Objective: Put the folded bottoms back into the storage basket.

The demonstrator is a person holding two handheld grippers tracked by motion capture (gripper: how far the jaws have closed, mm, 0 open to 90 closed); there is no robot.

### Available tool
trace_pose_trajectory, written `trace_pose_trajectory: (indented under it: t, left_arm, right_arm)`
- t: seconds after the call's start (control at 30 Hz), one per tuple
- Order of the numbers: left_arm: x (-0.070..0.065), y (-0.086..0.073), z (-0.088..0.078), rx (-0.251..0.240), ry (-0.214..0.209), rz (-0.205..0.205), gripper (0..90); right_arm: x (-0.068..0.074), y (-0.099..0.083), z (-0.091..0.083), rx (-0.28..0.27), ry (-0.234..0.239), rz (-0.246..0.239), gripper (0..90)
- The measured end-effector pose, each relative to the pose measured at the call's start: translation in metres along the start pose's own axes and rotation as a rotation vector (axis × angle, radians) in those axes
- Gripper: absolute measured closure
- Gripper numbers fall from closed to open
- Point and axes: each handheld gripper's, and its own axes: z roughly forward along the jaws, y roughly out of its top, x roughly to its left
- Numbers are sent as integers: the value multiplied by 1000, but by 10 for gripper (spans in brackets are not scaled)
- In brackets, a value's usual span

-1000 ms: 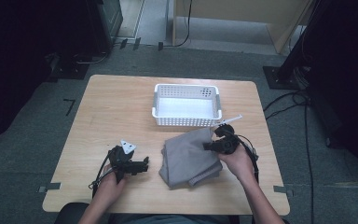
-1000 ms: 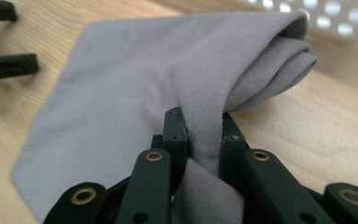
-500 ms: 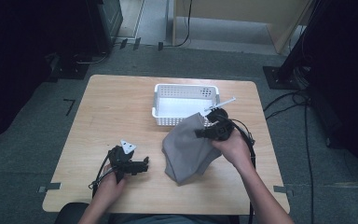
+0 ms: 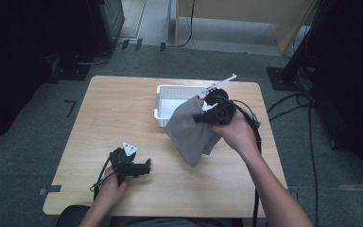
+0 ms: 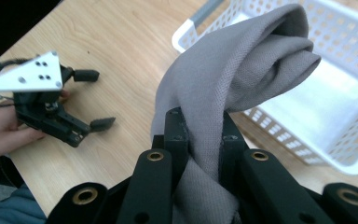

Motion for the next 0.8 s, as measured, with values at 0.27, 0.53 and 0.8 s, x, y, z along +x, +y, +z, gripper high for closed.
trace_pose_trajectory:
  t: [0.27, 0.53, 0.8]
  left_arm:
    - [0, 0, 0, -2, 1, 2, 0]
    - [0, 0, 0, 0, 0, 0, 0]
    - [0, 0, 0, -3, 0, 0, 0]
  right_arm:
    - [-5, 36, -21, -20, -31, 1, 796]
    - [-23, 75, -27, -39, -77, 49, 796]
    - [-42, 108, -15, -45, -106, 108, 796]
